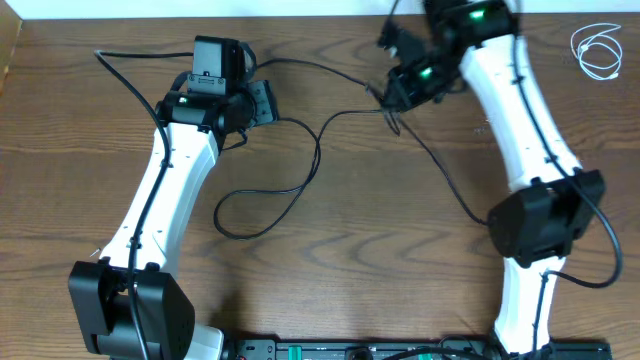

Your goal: Untangle cables

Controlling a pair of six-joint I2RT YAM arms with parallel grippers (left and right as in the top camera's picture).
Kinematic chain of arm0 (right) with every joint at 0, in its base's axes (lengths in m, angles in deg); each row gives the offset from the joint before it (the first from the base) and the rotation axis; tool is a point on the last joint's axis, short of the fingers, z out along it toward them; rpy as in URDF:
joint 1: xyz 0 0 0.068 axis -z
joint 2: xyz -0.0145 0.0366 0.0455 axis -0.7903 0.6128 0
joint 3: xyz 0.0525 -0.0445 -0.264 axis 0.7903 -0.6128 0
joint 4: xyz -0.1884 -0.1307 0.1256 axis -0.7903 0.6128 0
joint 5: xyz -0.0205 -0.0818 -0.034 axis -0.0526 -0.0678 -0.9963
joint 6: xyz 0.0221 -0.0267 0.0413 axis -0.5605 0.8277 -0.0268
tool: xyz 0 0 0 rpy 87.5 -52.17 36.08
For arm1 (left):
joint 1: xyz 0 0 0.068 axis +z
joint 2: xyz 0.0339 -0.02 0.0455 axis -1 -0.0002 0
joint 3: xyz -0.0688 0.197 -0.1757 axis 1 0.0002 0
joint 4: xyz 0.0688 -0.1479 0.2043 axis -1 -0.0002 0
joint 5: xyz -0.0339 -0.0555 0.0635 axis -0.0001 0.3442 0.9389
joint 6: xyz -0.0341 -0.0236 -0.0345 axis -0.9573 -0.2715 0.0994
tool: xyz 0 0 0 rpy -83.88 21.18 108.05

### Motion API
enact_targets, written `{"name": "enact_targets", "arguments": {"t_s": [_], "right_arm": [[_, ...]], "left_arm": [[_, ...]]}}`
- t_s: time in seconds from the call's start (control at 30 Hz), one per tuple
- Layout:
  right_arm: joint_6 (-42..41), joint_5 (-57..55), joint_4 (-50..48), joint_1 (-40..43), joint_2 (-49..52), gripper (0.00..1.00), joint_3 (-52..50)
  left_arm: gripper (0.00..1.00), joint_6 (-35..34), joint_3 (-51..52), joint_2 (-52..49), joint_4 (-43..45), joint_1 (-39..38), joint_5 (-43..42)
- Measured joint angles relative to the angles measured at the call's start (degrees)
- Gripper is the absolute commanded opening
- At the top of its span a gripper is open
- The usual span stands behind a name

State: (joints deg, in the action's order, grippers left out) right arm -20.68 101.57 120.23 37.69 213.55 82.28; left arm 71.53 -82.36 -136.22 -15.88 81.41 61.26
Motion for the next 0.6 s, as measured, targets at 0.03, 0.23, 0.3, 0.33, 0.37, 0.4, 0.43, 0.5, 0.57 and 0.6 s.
{"name": "enact_targets", "arguments": {"t_s": [0.03, 0.23, 0.3, 0.33, 0.37, 0.4, 0.43, 0.5, 0.57, 0.6], "right_arm": [[0.22, 2.03, 0.13, 1.36, -0.20, 0.01, 0.17], [-0.11, 5.73, 0.37, 4.04, -0.26, 0.01, 0.22], [-0.61, 6.29, 0.04, 3.87, -0.26, 0.01, 0.22], [-1.03, 6.60, -0.17, 3.80, -0.26, 0.01, 0.22], [-1.51, 6.82, -0.33, 3.74, -0.26, 0.01, 0.22], [-1.79, 7.06, -0.46, 3.74, -0.26, 0.01, 0.22], [-2.10, 7.37, -0.57, 3.74, -0.26, 0.01, 0.22], [-2.56, 8.13, -0.66, 3.91, -0.26, 0.01, 0.22], [-2.91, 8.81, -0.72, 4.20, -0.26, 0.01, 0.22], [-2.99, 9.29, -0.76, 4.42, -0.26, 0.01, 0.22]], "left_arm": [[0.64, 0.00, 0.00, 0.00, 0.20, -0.13, -1.60], [0.66, 0.02, 0.02, 0.00, 4.68, -3.15, -10.27], [0.66, 0.00, 0.02, 0.00, 7.02, -5.60, -11.93], [0.66, 0.00, 0.02, 0.00, 8.04, -7.13, -12.66], [0.66, 0.00, 0.02, 0.00, 9.20, -8.72, -13.16], [0.66, 0.00, 0.02, 0.00, 10.43, -10.38, -13.55], [0.66, 0.00, 0.02, 0.00, 11.34, -11.85, -13.66], [0.67, -0.02, 0.02, 0.00, 13.55, -14.80, -13.22], [0.69, 0.00, 0.02, 0.00, 14.49, -17.42, -12.02], [0.70, -0.02, 0.02, 0.00, 15.02, -18.40, -11.30]]}}
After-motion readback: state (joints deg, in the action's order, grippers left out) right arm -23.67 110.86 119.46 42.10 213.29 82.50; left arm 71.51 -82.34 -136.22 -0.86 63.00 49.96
